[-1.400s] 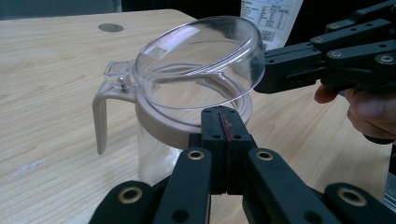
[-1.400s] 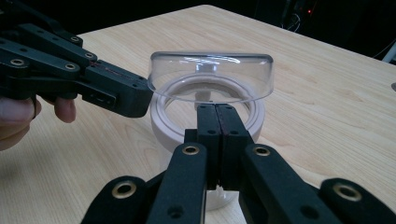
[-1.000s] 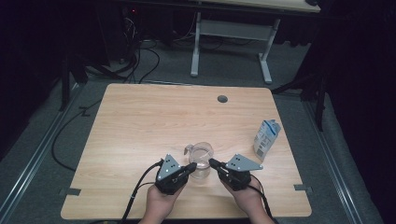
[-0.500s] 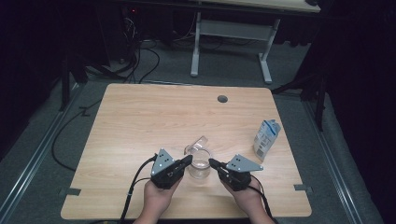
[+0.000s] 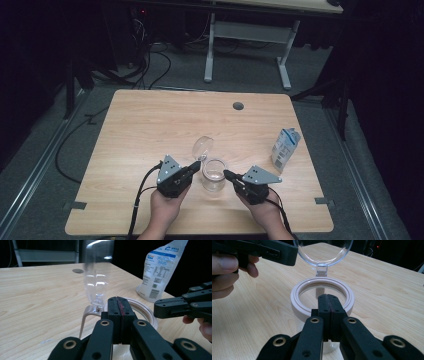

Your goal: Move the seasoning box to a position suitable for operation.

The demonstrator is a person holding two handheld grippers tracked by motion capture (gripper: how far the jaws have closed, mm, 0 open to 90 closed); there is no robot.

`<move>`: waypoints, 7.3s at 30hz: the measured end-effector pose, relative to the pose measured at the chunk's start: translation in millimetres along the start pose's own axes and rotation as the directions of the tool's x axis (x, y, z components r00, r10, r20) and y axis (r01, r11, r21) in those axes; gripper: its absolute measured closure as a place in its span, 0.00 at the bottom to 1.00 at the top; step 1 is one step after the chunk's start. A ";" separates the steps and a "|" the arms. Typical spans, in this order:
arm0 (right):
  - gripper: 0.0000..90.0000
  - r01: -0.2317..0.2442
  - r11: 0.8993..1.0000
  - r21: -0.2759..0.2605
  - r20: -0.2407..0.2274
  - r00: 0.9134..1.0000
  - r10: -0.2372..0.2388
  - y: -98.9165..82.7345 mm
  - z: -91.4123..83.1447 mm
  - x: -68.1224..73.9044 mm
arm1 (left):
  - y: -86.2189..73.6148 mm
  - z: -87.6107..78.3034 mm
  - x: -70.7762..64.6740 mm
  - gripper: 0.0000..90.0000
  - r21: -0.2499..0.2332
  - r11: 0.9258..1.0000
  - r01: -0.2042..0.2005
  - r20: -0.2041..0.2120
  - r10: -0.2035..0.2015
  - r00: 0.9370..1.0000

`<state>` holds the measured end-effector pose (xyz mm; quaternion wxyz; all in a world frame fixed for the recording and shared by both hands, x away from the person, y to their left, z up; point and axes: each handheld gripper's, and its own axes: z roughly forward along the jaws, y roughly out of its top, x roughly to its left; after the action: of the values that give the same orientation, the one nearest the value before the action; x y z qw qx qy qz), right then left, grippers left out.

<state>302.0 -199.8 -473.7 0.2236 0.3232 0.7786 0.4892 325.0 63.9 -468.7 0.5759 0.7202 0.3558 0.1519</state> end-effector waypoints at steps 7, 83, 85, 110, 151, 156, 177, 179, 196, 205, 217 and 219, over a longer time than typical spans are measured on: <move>1.00 0.002 1.000 0.000 0.002 1.000 -0.002 0.0 -0.2 0.3 | -1.5 -4.9 2.8 1.00 0.012 1.000 -0.016 -0.012 0.016 1.000; 0.56 -0.263 0.965 -0.023 0.434 0.867 0.246 -55.1 -77.5 -123.0 | -55.3 -23.5 35.4 0.73 0.157 0.985 -0.073 -0.106 0.091 0.990; 0.53 -0.268 0.963 -0.035 0.442 0.860 0.255 -49.6 -74.1 -127.0 | -55.8 -23.3 35.8 0.73 0.159 0.985 -0.071 -0.107 0.089 0.990; 0.81 -0.247 0.967 -0.054 0.495 0.835 0.241 -47.6 -59.3 -135.1 | -58.1 -23.7 35.0 0.71 0.163 0.985 -0.065 -0.116 0.085 0.990; 1.00 -0.185 0.982 -0.023 0.295 0.938 0.184 -27.7 -66.6 -96.2 | -57.5 -24.6 29.3 0.59 0.125 0.988 -0.087 -0.050 0.094 0.994; 1.00 -0.204 0.979 -0.030 0.254 0.945 0.204 -23.9 -69.2 -88.0 | -53.0 -23.5 21.0 0.59 0.093 0.992 -0.084 -0.015 0.085 0.996; 1.00 -0.223 0.953 0.206 0.245 0.954 0.170 18.8 -68.2 -61.8 | -56.6 -38.0 27.9 0.58 0.054 0.994 -0.093 0.001 0.093 0.996; 1.00 -0.219 0.947 0.235 0.237 0.958 0.162 22.9 -68.2 -62.7 | -57.3 -36.8 27.5 0.58 0.061 0.994 -0.096 0.002 0.096 0.995; 1.00 -0.183 0.877 0.444 0.191 0.976 0.106 49.3 -64.6 -69.9 | -63.1 -29.1 16.1 0.57 0.086 0.987 -0.139 0.050 0.135 0.990; 1.00 -0.160 0.827 0.539 0.166 0.983 0.082 54.6 -57.2 -70.1 | -63.4 -29.0 15.2 0.56 0.087 0.986 -0.143 0.055 0.139 0.989; 1.00 -0.152 0.769 0.621 0.143 0.987 0.079 59.8 -51.9 -70.5 | -64.4 -27.9 14.1 0.55 0.098 0.984 -0.148 0.063 0.142 0.988; 1.00 -0.148 0.757 0.637 0.135 0.988 0.079 59.3 -50.6 -70.3 | -64.8 -27.7 14.3 0.55 0.102 0.984 -0.148 0.062 0.142 0.988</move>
<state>333.9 -263.2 -396.4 0.1077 0.4508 0.8660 0.1879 295.8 99.1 -524.1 0.5337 0.7776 0.2941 0.1548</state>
